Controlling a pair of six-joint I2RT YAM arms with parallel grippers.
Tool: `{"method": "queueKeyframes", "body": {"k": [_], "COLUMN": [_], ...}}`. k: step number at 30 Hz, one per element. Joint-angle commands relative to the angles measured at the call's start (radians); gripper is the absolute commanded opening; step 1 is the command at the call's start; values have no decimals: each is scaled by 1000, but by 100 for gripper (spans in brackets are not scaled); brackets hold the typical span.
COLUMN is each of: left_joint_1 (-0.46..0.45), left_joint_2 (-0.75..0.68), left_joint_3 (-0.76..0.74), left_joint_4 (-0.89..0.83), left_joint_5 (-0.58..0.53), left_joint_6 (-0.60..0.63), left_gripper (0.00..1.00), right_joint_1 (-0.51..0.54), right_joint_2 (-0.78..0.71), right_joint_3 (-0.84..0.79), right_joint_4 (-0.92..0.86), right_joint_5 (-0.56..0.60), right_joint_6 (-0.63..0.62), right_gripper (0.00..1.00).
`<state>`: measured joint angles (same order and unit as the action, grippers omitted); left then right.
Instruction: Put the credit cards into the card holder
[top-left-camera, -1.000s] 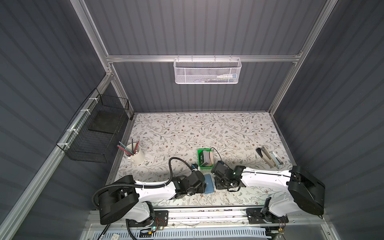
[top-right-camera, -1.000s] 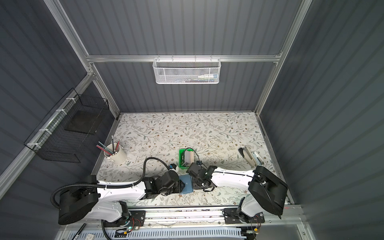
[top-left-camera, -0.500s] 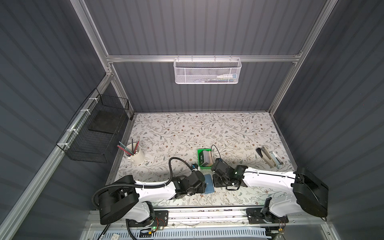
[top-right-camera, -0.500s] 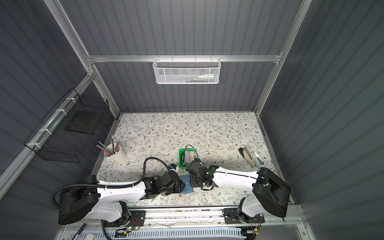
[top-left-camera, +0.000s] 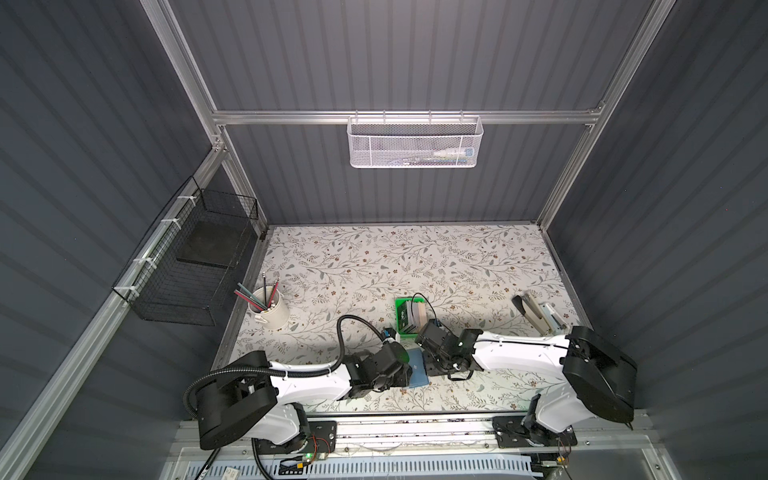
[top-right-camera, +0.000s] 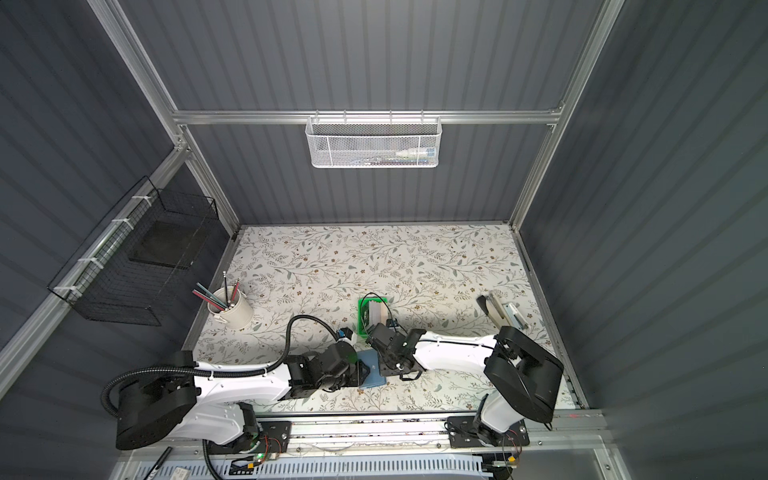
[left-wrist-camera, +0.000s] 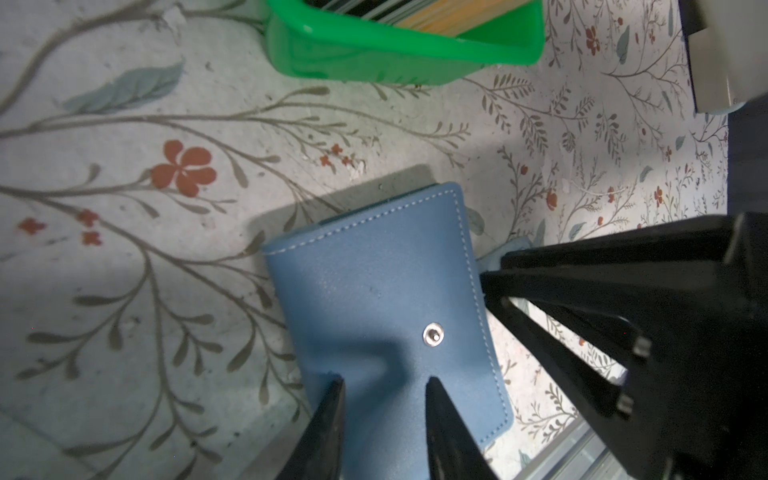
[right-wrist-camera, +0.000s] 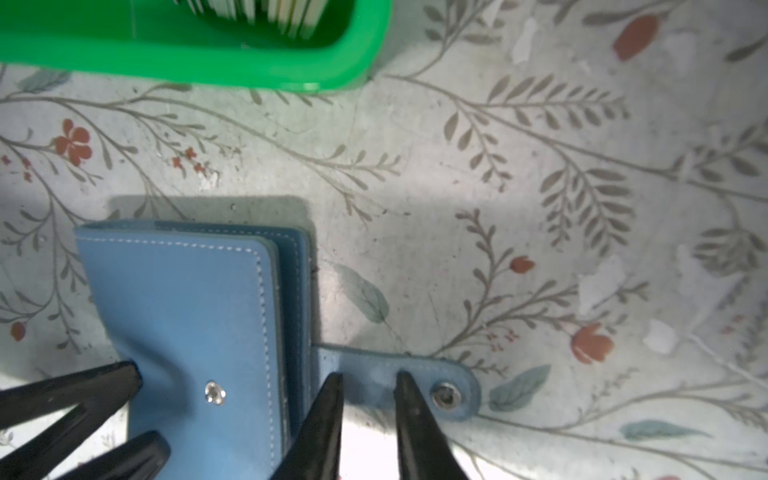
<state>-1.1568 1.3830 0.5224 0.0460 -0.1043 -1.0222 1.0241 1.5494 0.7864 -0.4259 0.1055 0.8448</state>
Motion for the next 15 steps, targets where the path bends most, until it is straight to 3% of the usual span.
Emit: {"method": "queueKeyframes", "body": {"k": [1,15], "left_joint_1": [1,3], "left_joint_2": [-15,-299], "left_joint_3": [-13,-124], "left_joint_4": [-34,-153], "left_joint_5": [14,-5], "left_joint_6": [-3,-89], "left_gripper": [34,36], "right_joint_1": [14,34], "right_joint_2": [47,41], "right_joint_3": [19,6], "right_joint_4": [-73,-44], "right_joint_5": [52,56], "right_joint_6": [-8,9], "right_gripper": [28,28]}}
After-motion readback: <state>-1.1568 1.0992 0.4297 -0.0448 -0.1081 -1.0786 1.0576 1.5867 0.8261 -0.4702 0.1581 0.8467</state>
